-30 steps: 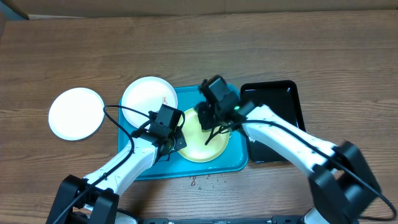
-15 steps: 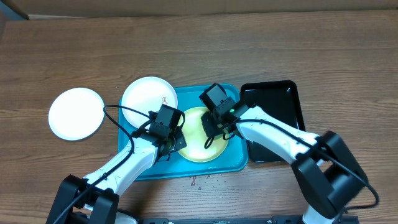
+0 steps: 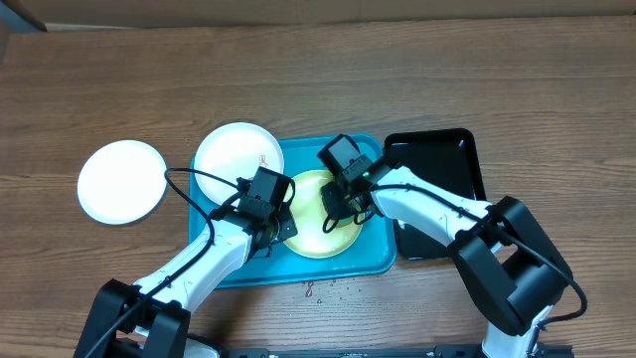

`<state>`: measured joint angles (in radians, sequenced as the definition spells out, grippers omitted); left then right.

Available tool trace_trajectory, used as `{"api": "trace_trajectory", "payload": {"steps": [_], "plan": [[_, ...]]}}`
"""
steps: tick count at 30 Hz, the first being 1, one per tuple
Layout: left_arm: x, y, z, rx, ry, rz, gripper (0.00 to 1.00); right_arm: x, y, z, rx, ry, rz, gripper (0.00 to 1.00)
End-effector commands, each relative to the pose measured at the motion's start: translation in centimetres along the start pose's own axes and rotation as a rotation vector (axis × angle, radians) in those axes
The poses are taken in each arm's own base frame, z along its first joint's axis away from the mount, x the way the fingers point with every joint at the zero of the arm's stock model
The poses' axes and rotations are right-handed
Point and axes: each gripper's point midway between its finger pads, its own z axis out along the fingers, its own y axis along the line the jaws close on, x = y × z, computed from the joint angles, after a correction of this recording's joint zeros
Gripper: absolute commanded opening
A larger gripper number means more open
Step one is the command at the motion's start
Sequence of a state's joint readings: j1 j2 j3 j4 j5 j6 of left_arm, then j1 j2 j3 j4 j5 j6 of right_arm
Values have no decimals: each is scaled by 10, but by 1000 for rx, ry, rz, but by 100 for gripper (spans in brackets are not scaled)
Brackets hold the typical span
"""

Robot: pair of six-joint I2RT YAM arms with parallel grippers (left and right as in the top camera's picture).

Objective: Clean dirty plates on tray and stack at the side
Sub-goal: 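Scrub the yellow plate with the sponge in the right gripper, then return the sponge to the black tray with the right gripper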

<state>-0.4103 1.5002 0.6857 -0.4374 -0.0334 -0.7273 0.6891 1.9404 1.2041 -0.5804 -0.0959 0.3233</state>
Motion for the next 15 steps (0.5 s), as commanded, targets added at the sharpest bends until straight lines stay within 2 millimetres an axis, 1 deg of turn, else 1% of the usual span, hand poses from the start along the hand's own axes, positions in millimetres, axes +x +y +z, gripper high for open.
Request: {"api": "trace_trajectory", "payload": {"steps": [1,3,6,9,11,13,15], "plan": [[9,8,6,-25,28,6,4,37,27,22,-166,165,22,4],[9,8,6,-26,29,6,4,32,33,16,-202,157,18,4],[9,8,6,-27,30,6,4,17,37,1,-231,111,-4,4],[9,8,6,-27,30,6,4,-12,36,-30,-254,21,0,4],[9,8,6,-27,29,6,4,-32,29,-58,-266,-52,20,4],[9,8,6,-27,29,9,4,-47,16,-83,-266,-108,53,4],[9,8,6,-28,30,10,4,-55,-2,-106,-256,-145,92,4]]}}
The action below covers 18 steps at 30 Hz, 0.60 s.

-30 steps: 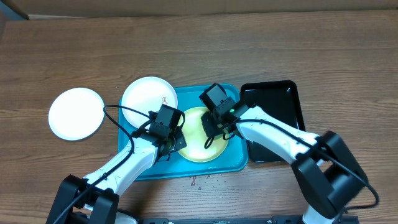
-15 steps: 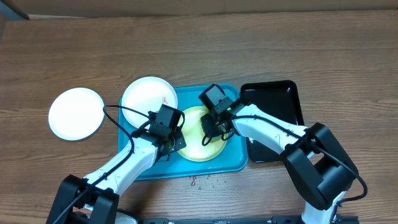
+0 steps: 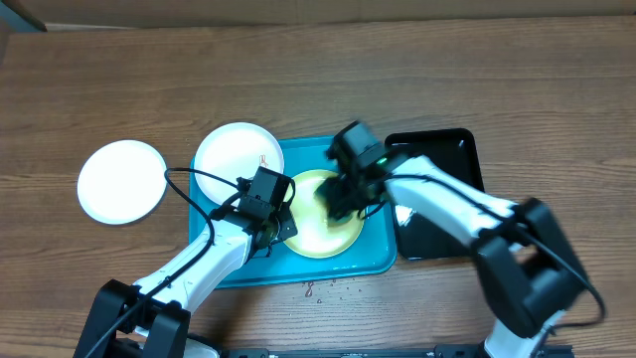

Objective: Clean dirty plates on tray and stack at the side
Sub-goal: 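Return the sponge to the black tray with the right gripper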

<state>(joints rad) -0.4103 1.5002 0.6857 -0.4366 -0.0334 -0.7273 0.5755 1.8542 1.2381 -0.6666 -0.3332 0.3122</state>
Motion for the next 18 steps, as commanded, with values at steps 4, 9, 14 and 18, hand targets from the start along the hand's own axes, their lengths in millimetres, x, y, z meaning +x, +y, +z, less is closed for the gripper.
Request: {"api": "trace_trajectory", "payload": {"steps": [4,9,14,18], "plan": [[9,8,6,-27,31,14,4,-41,-41,-109,43,-218,91,4],[8,7,5,-24,29,51,4,-30,-122,-137,233,-215,269,4],[0,9,-7,-54,6,58,4,-16,-183,-150,372,-226,395,4],[-16,11,-28,-107,-55,91,4,-7,-205,-149,398,-228,434,4]]}}
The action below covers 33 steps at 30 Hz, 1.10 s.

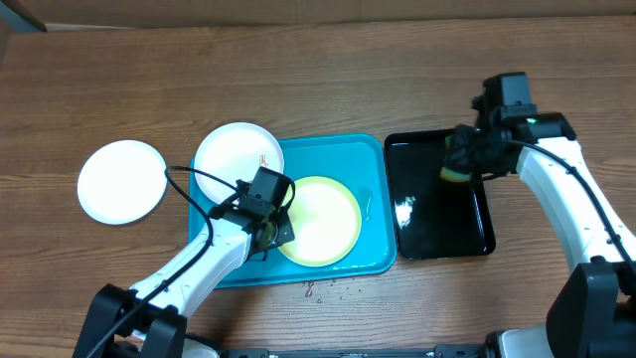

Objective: Clean dirty plates on tray and stack at the side
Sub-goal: 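Return the sponge to the black tray with the right gripper, then lift the yellow plate with the left gripper and carry it left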

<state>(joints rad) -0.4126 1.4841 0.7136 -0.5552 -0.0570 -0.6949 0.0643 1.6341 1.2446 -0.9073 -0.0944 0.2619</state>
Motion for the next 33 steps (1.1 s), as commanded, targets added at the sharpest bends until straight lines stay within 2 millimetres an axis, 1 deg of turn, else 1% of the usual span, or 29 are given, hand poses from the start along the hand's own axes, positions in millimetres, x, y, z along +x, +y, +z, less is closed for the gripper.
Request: {"api": "trace_trajectory", "payload": {"steps": [1,3,6,9,12,16,18,23,27,28,31,32,33], "plan": [[-28,3,-27,-64,-115,49,4,2,-20,9,57,-6,-7,4],[-35,7,-40,-93,-142,57,4,6,-21,15,57,-4,-26,5],[-44,6,-57,-115,-177,78,4,13,-23,23,59,6,-38,6],[-52,2,-71,-131,-215,91,4,23,-28,31,65,26,-36,6],[-60,2,-85,-183,-267,115,4,35,-30,41,57,47,-34,6],[-67,-2,-103,-245,-333,160,4,50,-19,53,-37,76,-64,6],[-71,-4,-113,-272,-369,177,4,58,-17,58,-64,88,-78,7],[-83,-16,-140,-344,-481,288,4,68,-25,68,-46,91,-77,17],[-88,-29,-163,-428,-592,421,4,73,-26,71,-44,100,-75,29],[-88,-32,-168,-450,-616,456,4,73,-27,71,-44,101,-75,35],[-85,-44,-186,-520,-716,535,4,74,-27,71,-43,103,-75,67],[-83,-48,-192,-536,-750,554,4,74,-27,71,-43,103,-74,81],[-80,-54,-201,-557,-797,574,4,74,-27,71,-43,103,-74,97]]}}
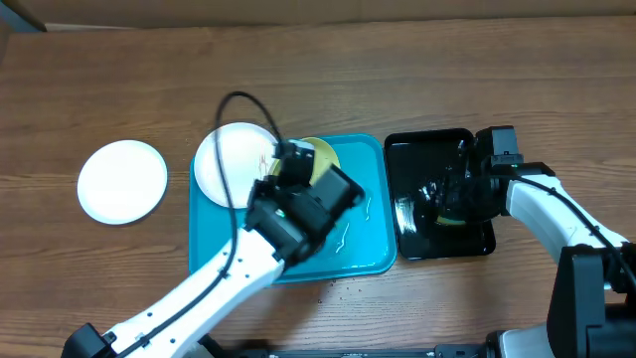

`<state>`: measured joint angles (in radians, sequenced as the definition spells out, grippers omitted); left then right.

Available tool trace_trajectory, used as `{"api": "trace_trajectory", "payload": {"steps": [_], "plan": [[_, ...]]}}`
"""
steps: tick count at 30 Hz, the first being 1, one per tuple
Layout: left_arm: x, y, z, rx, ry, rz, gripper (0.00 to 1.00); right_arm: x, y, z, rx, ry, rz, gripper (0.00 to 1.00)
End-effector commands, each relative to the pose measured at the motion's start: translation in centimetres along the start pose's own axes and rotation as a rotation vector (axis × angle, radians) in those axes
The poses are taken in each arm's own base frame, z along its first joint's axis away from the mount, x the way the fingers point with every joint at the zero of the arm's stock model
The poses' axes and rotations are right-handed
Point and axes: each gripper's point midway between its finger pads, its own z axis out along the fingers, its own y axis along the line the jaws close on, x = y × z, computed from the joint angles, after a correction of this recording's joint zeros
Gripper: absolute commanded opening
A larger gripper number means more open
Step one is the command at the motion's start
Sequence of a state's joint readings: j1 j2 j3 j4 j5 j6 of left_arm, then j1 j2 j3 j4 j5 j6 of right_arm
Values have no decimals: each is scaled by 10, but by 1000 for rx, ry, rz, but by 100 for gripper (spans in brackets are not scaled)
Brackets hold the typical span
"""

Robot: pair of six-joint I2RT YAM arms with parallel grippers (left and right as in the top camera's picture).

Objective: Clean dirty plates on tray and stack at the side
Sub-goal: 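Lift the yellow plate with the left gripper and carry it left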

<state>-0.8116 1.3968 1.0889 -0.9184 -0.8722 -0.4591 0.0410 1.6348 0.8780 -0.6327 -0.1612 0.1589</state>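
A yellow-green plate (pixel 326 154) shows only as a sliver over the far part of the blue tray (pixel 368 254). The rest is hidden under my raised left arm, whose gripper (pixel 301 164) is shut on the plate's edge. One white plate (pixel 231 159) lies at the tray's far left corner, partly over its rim. Another white plate (pixel 122 181) lies on the table to the left. My right gripper (pixel 452 204) is low in the black tray (pixel 437 149), shut on a yellow sponge (pixel 455 219).
Wet streaks (pixel 348 234) mark the blue tray's floor. Small crumbs (pixel 328 286) lie on the wooden table just in front of the tray. The black tray sits directly right of the blue one.
My left arm has risen and the yellow-green plate has gone from the tray's floor to its far side, held up. My right gripper has come down into the black tray with the sponge.
At first my left gripper held the yellow-green plate's edge on the blue tray while my right gripper pressed the sponge on it. Then the right gripper was over the black tray's far right with the sponge. Now the plate is lifted and the sponge is low in the black tray.
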Motion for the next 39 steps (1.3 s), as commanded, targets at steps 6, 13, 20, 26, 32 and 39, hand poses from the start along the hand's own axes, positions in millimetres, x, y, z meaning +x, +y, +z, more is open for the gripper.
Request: {"api": "trace_trajectory", "payload": {"steps": [6,13,20,26,32,39], "plan": [[-51,20,-80,-296,-403,116,4,1,3,1,-9,1,-8,100],[-57,17,-104,-338,-497,133,4,1,3,1,-9,1,-8,100],[-57,14,-105,-324,-501,130,4,1,3,1,-9,1,-8,100],[-56,-2,-99,-219,-472,76,4,1,3,1,-9,1,-8,100],[-38,-47,-53,152,-214,-3,4,1,3,1,-9,1,-8,100],[-43,-26,-5,418,58,-261,4,1,3,1,-9,1,-8,100]]}}
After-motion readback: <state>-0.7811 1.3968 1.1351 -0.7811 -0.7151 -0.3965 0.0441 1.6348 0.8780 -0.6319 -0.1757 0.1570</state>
